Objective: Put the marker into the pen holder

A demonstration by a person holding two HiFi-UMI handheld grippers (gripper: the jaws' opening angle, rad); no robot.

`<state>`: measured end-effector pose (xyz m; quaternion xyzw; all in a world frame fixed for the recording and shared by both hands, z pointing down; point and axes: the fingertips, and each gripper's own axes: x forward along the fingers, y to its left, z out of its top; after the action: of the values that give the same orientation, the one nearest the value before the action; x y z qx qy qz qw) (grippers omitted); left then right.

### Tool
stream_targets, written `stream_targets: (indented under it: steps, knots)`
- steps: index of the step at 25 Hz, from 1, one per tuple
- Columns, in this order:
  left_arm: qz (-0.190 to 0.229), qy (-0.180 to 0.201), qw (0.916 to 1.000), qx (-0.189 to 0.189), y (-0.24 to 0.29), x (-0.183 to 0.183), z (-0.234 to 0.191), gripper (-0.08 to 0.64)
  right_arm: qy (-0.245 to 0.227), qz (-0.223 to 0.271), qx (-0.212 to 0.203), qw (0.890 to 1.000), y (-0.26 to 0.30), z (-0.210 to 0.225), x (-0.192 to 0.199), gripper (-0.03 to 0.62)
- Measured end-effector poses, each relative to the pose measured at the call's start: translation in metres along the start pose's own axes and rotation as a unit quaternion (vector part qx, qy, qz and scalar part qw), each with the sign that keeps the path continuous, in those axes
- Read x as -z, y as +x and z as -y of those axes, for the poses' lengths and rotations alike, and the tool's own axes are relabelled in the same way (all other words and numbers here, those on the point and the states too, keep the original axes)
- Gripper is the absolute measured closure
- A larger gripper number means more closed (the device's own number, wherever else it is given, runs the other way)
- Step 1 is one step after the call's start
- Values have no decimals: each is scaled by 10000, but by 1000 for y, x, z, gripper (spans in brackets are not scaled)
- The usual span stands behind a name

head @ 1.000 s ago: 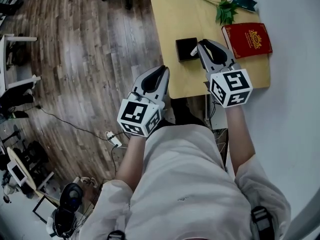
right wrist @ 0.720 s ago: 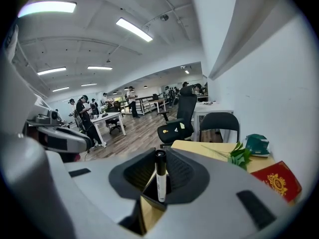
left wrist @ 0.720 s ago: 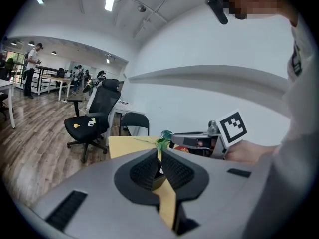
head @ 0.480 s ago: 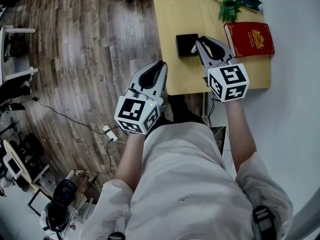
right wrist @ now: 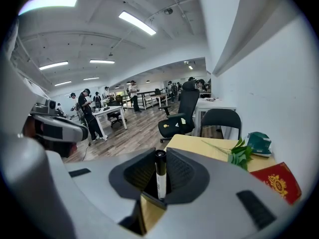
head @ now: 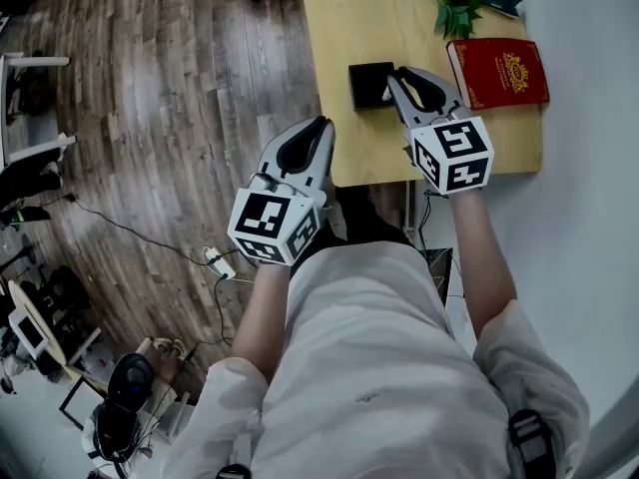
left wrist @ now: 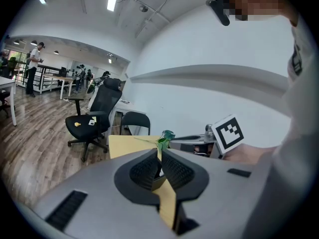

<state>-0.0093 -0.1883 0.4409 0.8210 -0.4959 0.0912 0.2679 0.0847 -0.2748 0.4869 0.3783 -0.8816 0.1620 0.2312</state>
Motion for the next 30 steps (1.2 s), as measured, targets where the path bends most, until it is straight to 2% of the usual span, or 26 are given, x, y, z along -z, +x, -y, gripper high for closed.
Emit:
stream_targets:
  steps: [14,30]
  knots:
    - [-114,14,9999,61,11,6,1,532,-75,-277,-61,9996,19,0,21,529]
    - [-170,-20,9998,91,13,9,1,532,-105,-695,48,9975,39,4,50,529]
